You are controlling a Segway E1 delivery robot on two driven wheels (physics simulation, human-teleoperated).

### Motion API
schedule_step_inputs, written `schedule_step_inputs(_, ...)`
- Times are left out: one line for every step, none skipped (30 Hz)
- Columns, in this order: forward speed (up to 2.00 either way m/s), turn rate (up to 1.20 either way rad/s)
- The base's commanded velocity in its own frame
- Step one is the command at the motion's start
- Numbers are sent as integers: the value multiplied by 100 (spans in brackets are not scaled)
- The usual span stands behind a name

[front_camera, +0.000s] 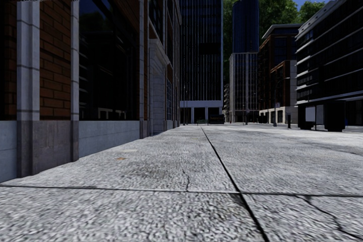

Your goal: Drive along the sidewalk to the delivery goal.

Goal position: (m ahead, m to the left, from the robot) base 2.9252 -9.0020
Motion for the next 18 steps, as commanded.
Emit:
schedule_step_inputs(158, 0)
schedule_step_inputs(158, 0)
schedule_step_inputs(158, 0)
schedule_step_inputs(158, 0)
schedule_step_inputs(158, 0)
schedule_step_inputs(158, 0)
schedule_step_inputs(158, 0)
schedule_step_inputs(158, 0)
schedule_step_inputs(158, 0)
schedule_step_inputs(158, 0)
schedule_step_inputs(158, 0)
schedule_step_inputs(158, 0)
schedule_step_inputs(158, 0)
schedule_step_inputs(158, 0)
schedule_step_inputs(158, 0)
schedule_step_inputs(158, 0)
schedule_step_inputs(158, 0)
schedule_step_inputs(158, 0)
